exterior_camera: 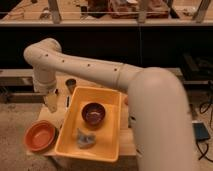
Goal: Wipe red bowl with towel
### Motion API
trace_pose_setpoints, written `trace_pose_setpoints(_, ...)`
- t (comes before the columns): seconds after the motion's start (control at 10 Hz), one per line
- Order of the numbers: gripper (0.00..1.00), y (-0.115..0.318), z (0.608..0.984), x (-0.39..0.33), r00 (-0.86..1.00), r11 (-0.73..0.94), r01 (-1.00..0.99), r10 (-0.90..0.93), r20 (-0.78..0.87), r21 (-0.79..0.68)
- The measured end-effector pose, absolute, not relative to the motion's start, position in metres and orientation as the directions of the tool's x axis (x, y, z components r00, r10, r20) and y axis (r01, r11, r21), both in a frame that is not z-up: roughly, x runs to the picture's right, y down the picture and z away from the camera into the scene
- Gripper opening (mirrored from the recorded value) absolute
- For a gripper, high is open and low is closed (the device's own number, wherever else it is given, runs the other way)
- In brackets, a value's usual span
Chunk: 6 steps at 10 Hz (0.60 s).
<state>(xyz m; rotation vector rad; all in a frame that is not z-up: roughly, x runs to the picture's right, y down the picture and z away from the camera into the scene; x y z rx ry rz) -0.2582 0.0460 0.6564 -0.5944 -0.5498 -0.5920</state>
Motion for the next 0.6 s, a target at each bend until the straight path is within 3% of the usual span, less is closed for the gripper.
trace_pose_setpoints(0.3, 0.8, 0.088, 0.621, -0.195, 0.733, 0.713, 0.607, -0.331, 0.595, -0.351)
trace_pose_setpoints(0.6, 0.8, 0.126, 0.616, -0.152, 0.793, 0.748, 0.525, -0.257, 0.552, -0.406)
